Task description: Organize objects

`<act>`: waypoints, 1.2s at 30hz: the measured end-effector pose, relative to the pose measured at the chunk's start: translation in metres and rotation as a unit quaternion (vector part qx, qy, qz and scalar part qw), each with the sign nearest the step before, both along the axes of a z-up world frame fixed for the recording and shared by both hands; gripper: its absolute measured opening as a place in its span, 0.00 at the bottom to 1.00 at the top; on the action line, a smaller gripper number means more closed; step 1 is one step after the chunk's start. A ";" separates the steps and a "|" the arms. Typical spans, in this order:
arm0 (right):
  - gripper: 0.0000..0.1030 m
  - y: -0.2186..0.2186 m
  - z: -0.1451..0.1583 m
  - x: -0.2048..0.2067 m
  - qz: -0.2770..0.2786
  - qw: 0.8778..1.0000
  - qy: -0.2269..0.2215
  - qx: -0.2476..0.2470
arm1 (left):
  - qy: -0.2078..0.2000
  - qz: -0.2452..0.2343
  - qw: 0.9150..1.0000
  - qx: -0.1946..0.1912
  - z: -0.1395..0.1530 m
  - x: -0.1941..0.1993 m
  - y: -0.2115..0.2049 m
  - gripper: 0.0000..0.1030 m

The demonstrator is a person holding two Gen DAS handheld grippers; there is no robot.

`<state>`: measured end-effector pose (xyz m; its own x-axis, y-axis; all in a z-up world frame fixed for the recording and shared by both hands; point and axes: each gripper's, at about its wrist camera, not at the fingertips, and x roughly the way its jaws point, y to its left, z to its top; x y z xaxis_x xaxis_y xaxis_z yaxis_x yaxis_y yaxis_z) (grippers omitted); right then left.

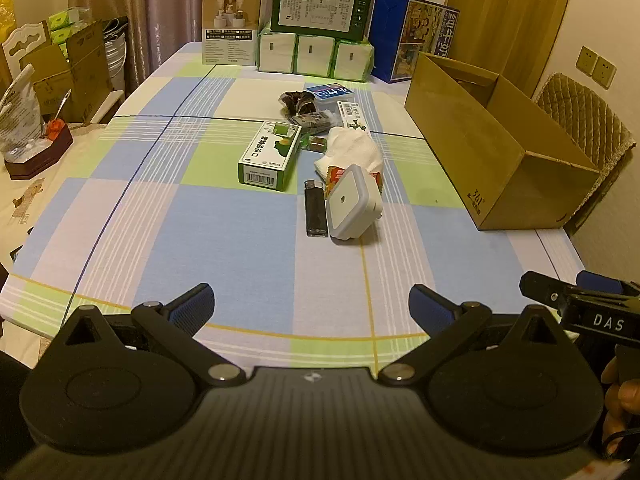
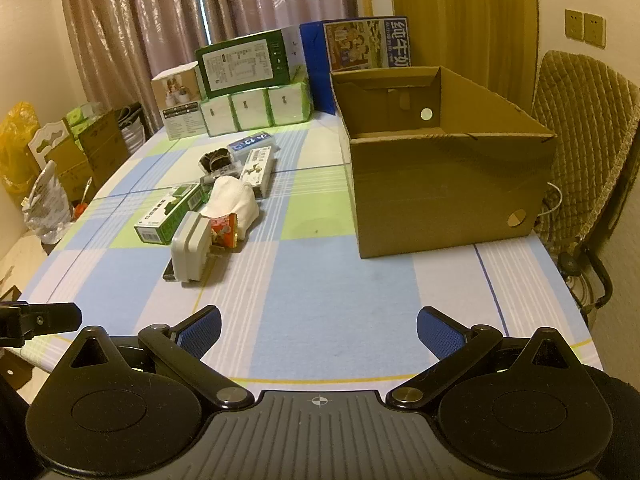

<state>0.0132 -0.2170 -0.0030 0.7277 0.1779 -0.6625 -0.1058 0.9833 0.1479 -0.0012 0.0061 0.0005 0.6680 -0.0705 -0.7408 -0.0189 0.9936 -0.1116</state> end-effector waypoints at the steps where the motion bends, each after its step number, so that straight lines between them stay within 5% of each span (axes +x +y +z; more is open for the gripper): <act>1: 0.98 0.000 0.000 0.000 0.000 1.000 0.000 0.000 | 0.000 0.000 1.000 0.000 0.000 0.000 0.000 0.99; 36: 0.98 0.001 -0.003 -0.001 0.004 1.000 -0.002 -0.003 | 0.001 0.001 1.000 -0.004 0.001 0.000 0.000 0.99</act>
<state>0.0120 -0.2163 -0.0061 0.7288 0.1790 -0.6609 -0.1137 0.9834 0.1411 -0.0008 0.0061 0.0011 0.6668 -0.0742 -0.7415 -0.0221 0.9926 -0.1192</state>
